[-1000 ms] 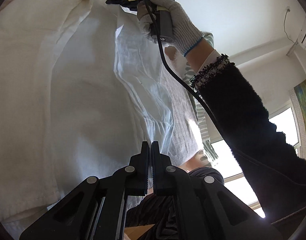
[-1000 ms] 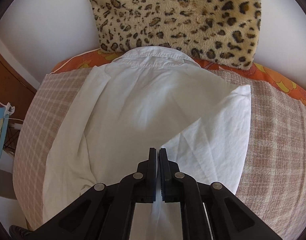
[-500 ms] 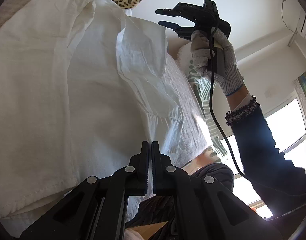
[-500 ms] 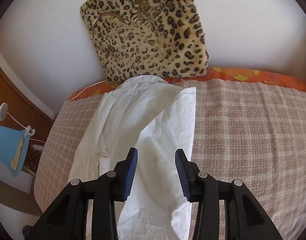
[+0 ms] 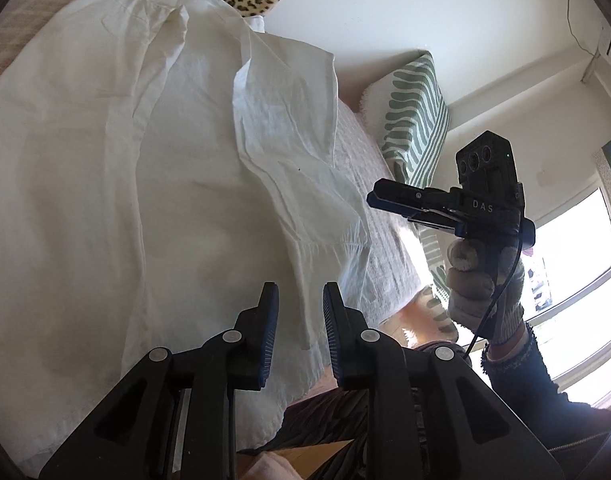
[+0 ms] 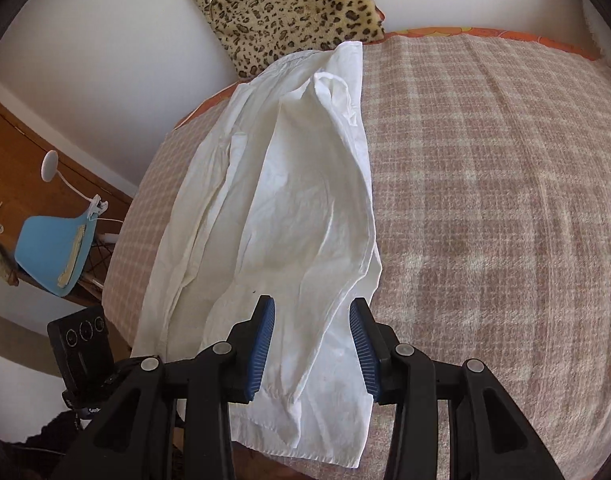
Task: Fold small clothes
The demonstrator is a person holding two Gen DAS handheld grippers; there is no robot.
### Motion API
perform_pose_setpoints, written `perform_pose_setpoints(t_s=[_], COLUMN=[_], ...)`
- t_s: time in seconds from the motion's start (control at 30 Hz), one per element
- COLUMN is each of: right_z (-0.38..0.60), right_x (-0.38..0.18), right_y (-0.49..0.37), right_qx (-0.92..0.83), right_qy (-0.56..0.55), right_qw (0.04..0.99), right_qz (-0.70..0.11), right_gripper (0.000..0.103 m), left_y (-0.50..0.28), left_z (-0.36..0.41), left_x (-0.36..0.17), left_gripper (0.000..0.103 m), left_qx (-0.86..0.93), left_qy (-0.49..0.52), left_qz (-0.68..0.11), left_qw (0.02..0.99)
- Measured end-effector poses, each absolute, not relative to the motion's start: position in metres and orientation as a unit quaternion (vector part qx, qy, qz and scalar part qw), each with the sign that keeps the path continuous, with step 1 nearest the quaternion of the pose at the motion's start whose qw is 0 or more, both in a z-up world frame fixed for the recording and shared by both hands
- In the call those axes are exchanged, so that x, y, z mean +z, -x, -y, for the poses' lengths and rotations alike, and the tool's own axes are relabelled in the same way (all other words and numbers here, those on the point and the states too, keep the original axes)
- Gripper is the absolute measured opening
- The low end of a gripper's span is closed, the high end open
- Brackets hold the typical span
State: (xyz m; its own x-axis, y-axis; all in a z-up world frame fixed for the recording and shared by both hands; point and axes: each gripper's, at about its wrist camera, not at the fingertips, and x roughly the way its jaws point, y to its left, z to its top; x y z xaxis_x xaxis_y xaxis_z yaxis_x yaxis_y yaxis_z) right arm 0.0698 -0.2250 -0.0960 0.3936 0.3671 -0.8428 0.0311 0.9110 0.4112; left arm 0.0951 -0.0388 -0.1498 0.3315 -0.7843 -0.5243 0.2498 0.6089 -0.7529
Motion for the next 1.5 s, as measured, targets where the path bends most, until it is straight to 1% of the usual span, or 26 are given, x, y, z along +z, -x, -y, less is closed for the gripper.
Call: perform_pose_setpoints(t_s=[0.13,0.17,0.2,0.23,0.27,0.3,0.33,0.37,0.4,0.53,0.63,0.7,0.77,0.87,0.93,0.97,1.0,1.07,1.1,1.2,1.23,1.3,1.4,1.43,1.47,1.5], right_z=[0.209,0.206,0.204,0.203,0.202,0.201,0.2,0.199,0.198,0.204,0.21,0.208,0.203,0.203,0.209,0.215,0.22,0.236,0.242,0.257,0.263,0.268,0.267,0.269,0.277,0.282], right_x=[-0.122,-0.127,-0.132,-0.137,-0.141,-0.143,-0.143,-0.142,-0.138,-0.115,-0.101,-0.103,-0.117,-0.129,-0.118,-0.108,-0.098,-0.076,-0.066,-0.046,-0.044,-0.044,-0.055,-0.062,-0.07,-0.078], right_y=[-0.041,-0.038,-0.035,-0.034,-0.033,-0.032,-0.031,-0.031,-0.031,-0.027,-0.021,-0.018,-0.018,-0.021,-0.024,-0.025,-0.027,-0.029,-0.033,-0.056,-0.067,-0.09,-0.122,-0.134,-0.145,-0.154], right_qx=[0.123,0.121,0.119,0.121,0.126,0.133,0.141,0.147,0.151,0.181,0.19,0.173,0.155,0.141,0.15,0.152,0.156,0.168,0.167,0.161,0.157,0.138,0.078,0.071,0.071,0.073], right_qy=[-0.181,-0.176,-0.173,-0.177,-0.184,-0.19,-0.195,-0.198,-0.198,-0.222,-0.218,-0.185,-0.153,-0.127,-0.128,-0.131,-0.134,-0.145,-0.147,-0.179,-0.2,-0.225,-0.166,-0.163,-0.172,-0.18], right_qw=[0.792,0.79,0.788,0.785,0.781,0.779,0.777,0.776,0.777,0.776,0.778,0.779,0.766,0.75,0.759,0.77,0.779,0.795,0.805,0.828,0.833,0.845,0.873,0.872,0.867,0.864], right_qz=[-0.57,-0.574,-0.579,-0.581,-0.583,-0.583,-0.582,-0.581,-0.578,-0.563,-0.557,-0.574,-0.604,-0.634,-0.62,-0.606,-0.592,-0.564,-0.55,-0.506,-0.491,-0.466,-0.452,-0.456,-0.463,-0.465], right_gripper=[0.044,0.048,0.048,0.047,0.044,0.03,0.022,0.011,0.005,0.001,0.001,0.001,0.001,0.008,0.022,0.038,0.039,0.04,0.04,0.042,0.043,0.042,0.041,0.04,0.039,0.039], left_y=[-0.094,-0.094,-0.095,-0.096,-0.096,-0.096,-0.096,-0.097,-0.097,-0.092,-0.084,-0.079,-0.076,-0.074,-0.075,-0.075,-0.077,-0.086,-0.092,-0.119,-0.13,-0.151,-0.186,-0.197,-0.209,-0.22], left_z=[0.049,0.051,0.055,0.057,0.059,0.06,0.062,0.065,0.066,0.059,0.06,0.063,0.066,0.062,0.057,0.053,0.051,0.049,0.046,0.042,0.042,0.04,0.041,0.04,0.042,0.043], left_x=[-0.153,-0.153,-0.153,-0.154,-0.155,-0.155,-0.154,-0.152,-0.15,-0.139,-0.135,-0.137,-0.142,-0.145,-0.139,-0.134,-0.129,-0.119,-0.114,-0.101,-0.098,-0.094,-0.093,-0.094,-0.096,-0.097], left_gripper=[0.021,0.021,0.018,0.017,0.017,0.016,0.008,0.004,0.004,0.004,0.004,0.004,0.004,0.004,0.004,0.004,0.007,0.01,0.015,0.019,0.025,0.029,0.03,0.038,0.041,0.043], left_qx=[-0.342,-0.344,-0.346,-0.348,-0.35,-0.351,-0.353,-0.355,-0.358,-0.371,-0.376,-0.369,-0.36,-0.347,-0.338,-0.337,-0.335,-0.33,-0.329,-0.32,-0.316,-0.309,-0.288,-0.284,-0.273,-0.262], left_qy=[0.281,0.281,0.284,0.287,0.29,0.291,0.291,0.289,0.29,0.307,0.28,0.246,0.217,0.207,0.205,0.203,0.197,0.191,0.189,0.198,0.2,0.217,0.217,0.213,0.21,0.214], left_qz=[-0.48,-0.482,-0.484,-0.485,-0.487,-0.488,-0.487,-0.485,-0.483,-0.472,-0.474,-0.483,-0.492,-0.497,-0.492,-0.484,-0.478,-0.469,-0.467,-0.457,-0.458,-0.457,-0.462,-0.463,-0.464,-0.463], left_qw=[0.757,0.755,0.752,0.749,0.746,0.744,0.744,0.745,0.745,0.738,0.745,0.755,0.763,0.768,0.776,0.781,0.787,0.797,0.799,0.806,0.807,0.805,0.81,0.812,0.816,0.819])
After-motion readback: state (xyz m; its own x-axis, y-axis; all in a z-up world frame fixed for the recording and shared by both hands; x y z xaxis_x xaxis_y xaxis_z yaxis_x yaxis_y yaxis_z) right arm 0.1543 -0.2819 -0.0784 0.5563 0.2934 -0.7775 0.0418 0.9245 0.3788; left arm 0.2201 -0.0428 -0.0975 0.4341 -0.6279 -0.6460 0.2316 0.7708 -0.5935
